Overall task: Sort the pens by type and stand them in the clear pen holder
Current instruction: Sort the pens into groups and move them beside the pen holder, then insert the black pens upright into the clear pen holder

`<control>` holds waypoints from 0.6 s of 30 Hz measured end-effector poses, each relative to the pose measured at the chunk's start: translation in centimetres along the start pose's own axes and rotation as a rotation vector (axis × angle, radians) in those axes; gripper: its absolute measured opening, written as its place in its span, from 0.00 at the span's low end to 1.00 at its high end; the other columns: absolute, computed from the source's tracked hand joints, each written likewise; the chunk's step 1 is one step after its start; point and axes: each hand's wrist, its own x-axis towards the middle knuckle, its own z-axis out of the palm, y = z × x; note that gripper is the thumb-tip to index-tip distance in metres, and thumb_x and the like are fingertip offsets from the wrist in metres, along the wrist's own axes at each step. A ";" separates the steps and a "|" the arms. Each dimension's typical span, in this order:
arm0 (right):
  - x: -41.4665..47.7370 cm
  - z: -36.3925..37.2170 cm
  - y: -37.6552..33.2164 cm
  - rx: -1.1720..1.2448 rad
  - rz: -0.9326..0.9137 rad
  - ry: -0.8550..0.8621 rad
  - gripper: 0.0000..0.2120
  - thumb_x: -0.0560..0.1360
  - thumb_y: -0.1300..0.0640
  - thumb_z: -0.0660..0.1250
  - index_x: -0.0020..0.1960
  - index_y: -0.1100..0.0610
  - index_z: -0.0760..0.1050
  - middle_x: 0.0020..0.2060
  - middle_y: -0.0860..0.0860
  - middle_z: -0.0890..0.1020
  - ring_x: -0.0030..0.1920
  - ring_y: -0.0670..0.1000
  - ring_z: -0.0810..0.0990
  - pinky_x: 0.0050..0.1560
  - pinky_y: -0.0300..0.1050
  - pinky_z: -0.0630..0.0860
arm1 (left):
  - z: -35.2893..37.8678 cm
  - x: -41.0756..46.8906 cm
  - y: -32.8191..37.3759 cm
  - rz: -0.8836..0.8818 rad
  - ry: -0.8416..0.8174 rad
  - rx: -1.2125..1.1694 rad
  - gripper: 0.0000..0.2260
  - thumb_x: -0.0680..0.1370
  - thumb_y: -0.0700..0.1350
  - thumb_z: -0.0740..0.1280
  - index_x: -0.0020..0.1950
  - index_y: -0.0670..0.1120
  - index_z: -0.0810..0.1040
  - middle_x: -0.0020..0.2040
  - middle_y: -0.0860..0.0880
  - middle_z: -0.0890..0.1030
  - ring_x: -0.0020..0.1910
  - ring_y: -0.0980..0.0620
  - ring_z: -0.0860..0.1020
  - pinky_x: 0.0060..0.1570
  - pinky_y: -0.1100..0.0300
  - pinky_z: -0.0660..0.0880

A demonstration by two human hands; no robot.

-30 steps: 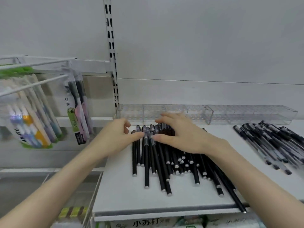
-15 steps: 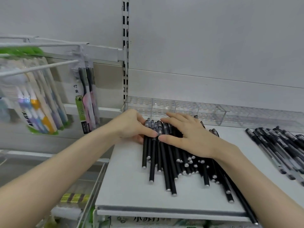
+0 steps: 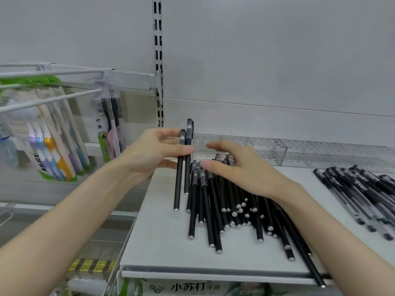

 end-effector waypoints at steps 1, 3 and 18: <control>0.1 -0.1 -0.2 0.095 0.020 -0.012 0.29 0.74 0.41 0.65 0.71 0.51 0.67 0.66 0.45 0.74 0.65 0.42 0.72 0.66 0.39 0.67 | 0.3 0.0 0.4 0.048 0.000 -0.003 0.15 0.69 0.35 0.72 0.54 0.43 0.78 0.48 0.45 0.85 0.41 0.50 0.83 0.36 0.61 0.80; 0.5 -0.3 -0.7 0.242 0.043 -0.054 0.29 0.73 0.44 0.68 0.70 0.54 0.67 0.60 0.47 0.80 0.59 0.42 0.78 0.64 0.43 0.72 | 0.8 0.2 1.2 0.159 0.006 -0.009 0.15 0.69 0.35 0.72 0.55 0.42 0.78 0.47 0.44 0.84 0.42 0.48 0.82 0.38 0.58 0.80; 4.3 -0.5 -1.1 0.483 0.006 0.076 0.05 0.74 0.63 0.69 0.48 0.57 0.74 0.43 0.55 0.80 0.42 0.53 0.84 0.41 0.52 0.83 | -1.5 2.6 2.8 0.518 0.344 0.252 0.14 0.70 0.39 0.74 0.54 0.48 0.80 0.43 0.46 0.83 0.39 0.54 0.81 0.39 0.60 0.79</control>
